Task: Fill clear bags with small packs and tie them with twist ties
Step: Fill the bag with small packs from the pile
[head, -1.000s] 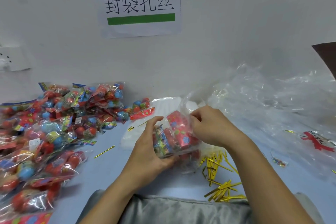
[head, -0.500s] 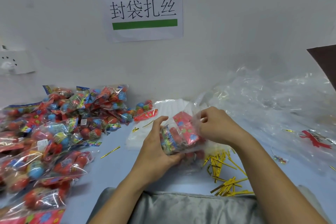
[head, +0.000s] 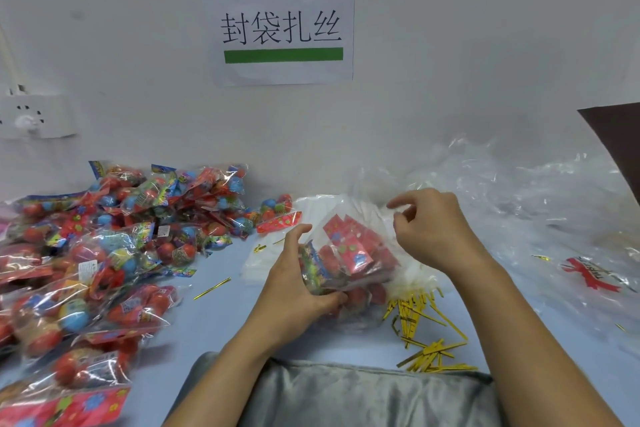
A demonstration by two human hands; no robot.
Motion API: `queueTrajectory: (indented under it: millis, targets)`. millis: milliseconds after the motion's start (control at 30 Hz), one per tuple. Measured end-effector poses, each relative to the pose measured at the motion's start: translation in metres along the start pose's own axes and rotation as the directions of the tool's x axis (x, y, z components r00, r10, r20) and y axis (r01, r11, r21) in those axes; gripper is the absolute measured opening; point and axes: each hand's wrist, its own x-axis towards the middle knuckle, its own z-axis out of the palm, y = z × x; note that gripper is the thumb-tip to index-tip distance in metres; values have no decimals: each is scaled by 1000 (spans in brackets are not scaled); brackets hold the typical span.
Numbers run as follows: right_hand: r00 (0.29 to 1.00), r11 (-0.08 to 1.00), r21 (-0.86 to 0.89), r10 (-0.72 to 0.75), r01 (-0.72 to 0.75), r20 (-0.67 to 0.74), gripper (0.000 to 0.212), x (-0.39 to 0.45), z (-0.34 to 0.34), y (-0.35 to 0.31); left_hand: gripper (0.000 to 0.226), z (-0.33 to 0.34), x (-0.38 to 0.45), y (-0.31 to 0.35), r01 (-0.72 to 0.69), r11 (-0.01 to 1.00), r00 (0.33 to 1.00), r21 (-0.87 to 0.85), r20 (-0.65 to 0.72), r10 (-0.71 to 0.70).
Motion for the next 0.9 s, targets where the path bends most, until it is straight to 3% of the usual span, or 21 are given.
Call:
queueTrajectory:
  millis: [167,333,500,567,700,800,900]
  targets:
    - [939,973,81,-184,216,-290,31,-5,-7,-23,102,0,2,1,1,1000,1000,-1,-14,-1]
    - [948,972,48,-214,232,-236,26,-7,-6,-29,109,0,0,3,6,999,1000,-43,-9,-7]
    - [886,927,109,-303,360,-350,25,-8,-5,-35,121,-1,0,7,50,994,999,-94,15,-48]
    - [895,929,100,-307,355,-322,25,-9,-2,-36,123,-1,-1,5,74,992,997,-105,24,-72]
    - [857,921,112,-296,374,-422,25,-6,-5,-35,128,-3,0,1,93,994,994,-50,60,-90]
    - [948,972,64,-205,227,-244,26,-5,-3,-26,133,-7,-2,1,147,989,982,-11,124,-145]
    - [991,992,38,-113,116,-74,26,-5,-3,-17,100,-12,-2,0,147,987,967,64,200,-157]
